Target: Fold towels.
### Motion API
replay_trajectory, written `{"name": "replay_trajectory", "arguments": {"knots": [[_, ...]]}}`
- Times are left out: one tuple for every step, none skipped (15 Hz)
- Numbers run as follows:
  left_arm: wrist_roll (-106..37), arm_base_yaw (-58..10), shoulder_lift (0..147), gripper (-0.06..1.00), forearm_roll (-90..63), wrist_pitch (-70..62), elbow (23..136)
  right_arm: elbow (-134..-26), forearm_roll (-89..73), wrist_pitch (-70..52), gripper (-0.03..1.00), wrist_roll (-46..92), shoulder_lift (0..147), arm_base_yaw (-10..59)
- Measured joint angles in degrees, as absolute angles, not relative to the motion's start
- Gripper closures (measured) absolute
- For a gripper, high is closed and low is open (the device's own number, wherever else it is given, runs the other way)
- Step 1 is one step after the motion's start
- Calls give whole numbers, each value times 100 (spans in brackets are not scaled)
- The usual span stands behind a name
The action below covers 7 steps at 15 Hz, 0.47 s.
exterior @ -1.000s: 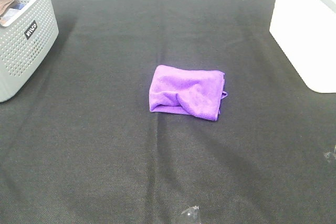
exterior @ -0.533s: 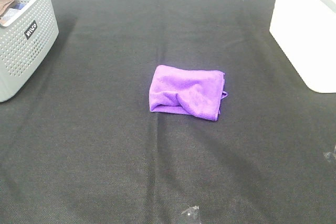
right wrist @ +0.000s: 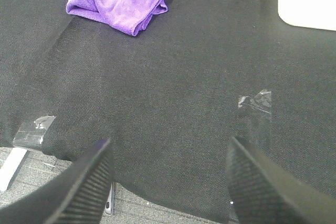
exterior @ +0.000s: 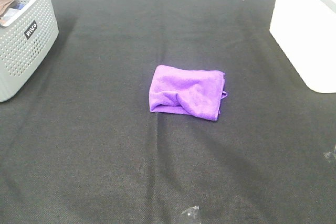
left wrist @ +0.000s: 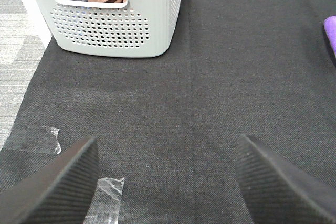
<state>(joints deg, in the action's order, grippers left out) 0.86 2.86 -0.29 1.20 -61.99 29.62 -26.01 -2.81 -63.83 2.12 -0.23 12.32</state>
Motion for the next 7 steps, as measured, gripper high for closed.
{"name": "replay_trajectory", "arguments": {"knots": [[86, 286, -29, 27, 120, -6199, 2962, -2601, -281, -6383, 37, 212, -23, 1232], [86, 286, -29, 27, 120, -6199, 2962, -2601, -281, -6383, 37, 212, -23, 1232], [86, 264, -29, 27, 120, -6199, 2962, -2601, -281, -6383, 37, 212, -23, 1232], [86, 218, -29, 27, 120, -6199, 2962, -2601, -281, -6383, 37, 212, -23, 1232], [86, 172, -29, 27, 120, -6199, 2962, -2601, -281, -6383, 37, 212, -23, 1232], [86, 155, -29, 27, 120, -6199, 2962, -2601, -281, -6383, 37, 212, -23, 1232], [86, 155, -29, 27, 120, -6199, 2962, -2601, -281, -6383, 37, 212, -23, 1232]]}}
